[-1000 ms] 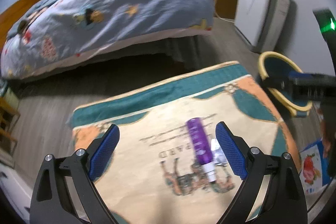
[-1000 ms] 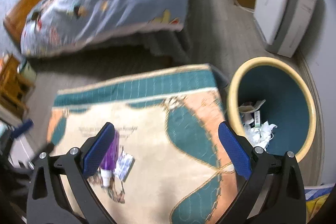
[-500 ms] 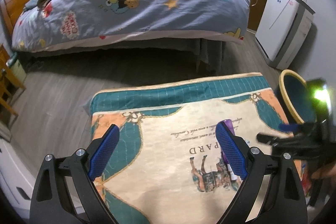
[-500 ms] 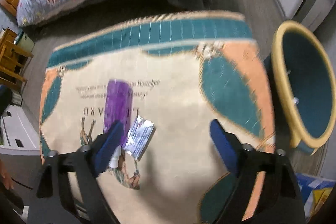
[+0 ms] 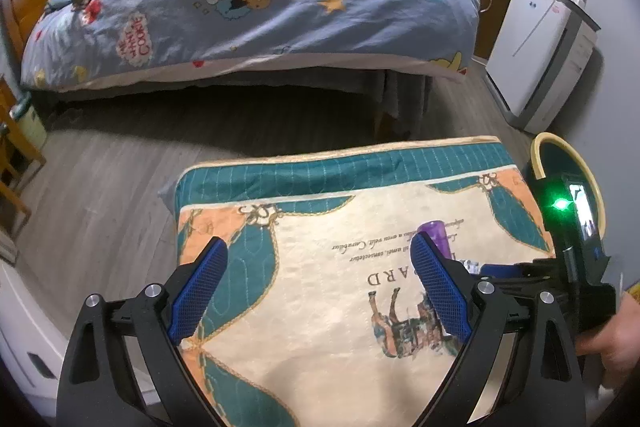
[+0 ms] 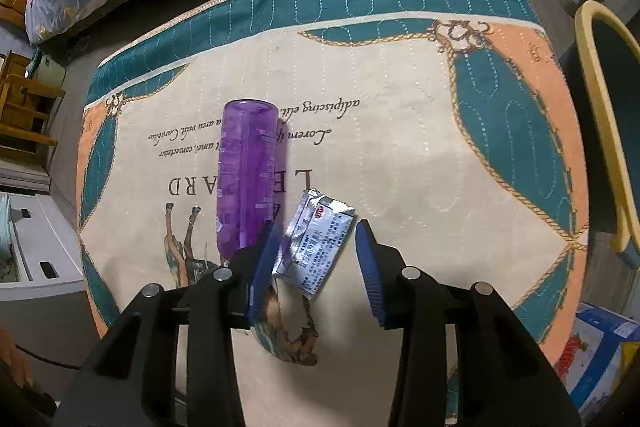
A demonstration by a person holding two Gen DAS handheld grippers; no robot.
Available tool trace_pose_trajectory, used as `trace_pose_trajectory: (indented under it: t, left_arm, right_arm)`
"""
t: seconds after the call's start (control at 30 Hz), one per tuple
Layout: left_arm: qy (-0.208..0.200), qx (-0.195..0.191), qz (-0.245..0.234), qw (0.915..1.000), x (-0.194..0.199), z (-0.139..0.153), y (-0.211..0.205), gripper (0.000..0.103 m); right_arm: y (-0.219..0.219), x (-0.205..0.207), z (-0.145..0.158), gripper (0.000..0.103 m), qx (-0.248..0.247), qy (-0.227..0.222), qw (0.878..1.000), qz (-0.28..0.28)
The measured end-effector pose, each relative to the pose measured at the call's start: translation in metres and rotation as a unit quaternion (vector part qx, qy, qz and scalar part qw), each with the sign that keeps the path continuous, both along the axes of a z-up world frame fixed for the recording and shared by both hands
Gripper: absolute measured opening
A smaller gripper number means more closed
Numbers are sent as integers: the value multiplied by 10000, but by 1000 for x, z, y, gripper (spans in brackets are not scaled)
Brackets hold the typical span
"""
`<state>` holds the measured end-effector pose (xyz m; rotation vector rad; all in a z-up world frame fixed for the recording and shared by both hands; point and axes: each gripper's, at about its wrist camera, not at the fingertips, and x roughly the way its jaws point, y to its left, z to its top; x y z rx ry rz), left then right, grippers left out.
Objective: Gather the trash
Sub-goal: 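Move both tools back over the cushion toward the bottle and sachet, then grasp the foil sachet with the right tool while the left grasps the purple bottle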
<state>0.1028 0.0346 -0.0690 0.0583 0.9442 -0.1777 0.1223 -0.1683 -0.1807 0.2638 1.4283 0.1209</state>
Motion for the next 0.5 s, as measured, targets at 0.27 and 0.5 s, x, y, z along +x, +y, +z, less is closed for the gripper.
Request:
trace_pose_trajectory:
  t: [0.27,0.5]
  left_arm:
    - [58,112,-79,9999,2,-5,-9,92]
    - [243,341,-258,9988,3,-21,-35,92]
  right_arm:
    - [-1,-3,-1,24,-199,5,9989,427]
    - [-45,-8,21,24,-178,-311,9992,150]
